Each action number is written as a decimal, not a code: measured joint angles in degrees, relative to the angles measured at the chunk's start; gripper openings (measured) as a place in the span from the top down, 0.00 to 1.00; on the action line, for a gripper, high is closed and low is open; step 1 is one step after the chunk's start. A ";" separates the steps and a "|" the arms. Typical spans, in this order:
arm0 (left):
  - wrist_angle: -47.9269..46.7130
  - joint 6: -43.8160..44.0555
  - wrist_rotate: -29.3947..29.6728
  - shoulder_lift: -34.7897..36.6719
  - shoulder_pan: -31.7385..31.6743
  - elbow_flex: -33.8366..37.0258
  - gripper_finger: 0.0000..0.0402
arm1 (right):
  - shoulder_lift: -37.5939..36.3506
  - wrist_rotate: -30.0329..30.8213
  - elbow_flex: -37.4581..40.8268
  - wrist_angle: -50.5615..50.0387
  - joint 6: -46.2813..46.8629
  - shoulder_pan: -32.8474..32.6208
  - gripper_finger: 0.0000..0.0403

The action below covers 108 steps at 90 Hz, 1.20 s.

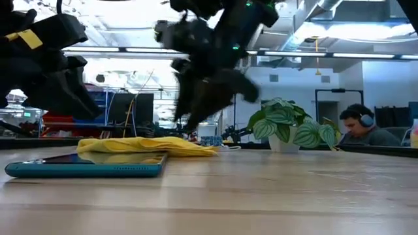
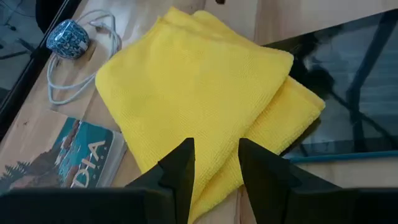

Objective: Clean tablet
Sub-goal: Prepare the microfiber towel to clean the tablet

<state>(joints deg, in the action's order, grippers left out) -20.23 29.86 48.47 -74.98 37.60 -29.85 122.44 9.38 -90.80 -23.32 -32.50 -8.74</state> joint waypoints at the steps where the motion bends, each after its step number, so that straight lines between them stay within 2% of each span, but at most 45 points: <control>1: -0.02 0.02 0.00 0.00 -0.01 0.00 0.73 | 0.26 -0.03 0.01 0.64 -0.03 -0.03 0.55; 18: 0.10 1.10 0.00 -0.02 0.01 0.00 0.73 | 4.20 -0.06 0.11 10.36 0.12 -0.40 0.60; 30: 0.00 1.25 0.02 -0.02 0.00 0.00 0.73 | 4.59 -0.13 0.21 10.35 1.95 -0.25 0.66; 65: 0.24 1.45 0.02 -0.02 -0.01 0.02 0.73 | 4.34 -0.46 0.13 11.26 3.11 0.67 0.98; 82: -0.99 1.21 -0.44 -0.02 0.01 -0.10 0.73 | 3.08 -0.44 -2.21 13.43 7.09 1.70 1.00; 100: -15.29 5.39 0.71 0.00 0.49 -4.02 0.73 | 3.17 -0.26 -3.46 19.93 15.81 2.83 1.00; 108: -19.02 7.42 0.79 0.00 0.49 -4.94 0.73 | 3.19 -0.26 -3.46 21.20 16.54 2.35 1.00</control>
<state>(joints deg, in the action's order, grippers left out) -39.25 37.28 49.25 -74.98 38.09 -34.79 125.62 9.13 -94.26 -2.12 -15.96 -6.39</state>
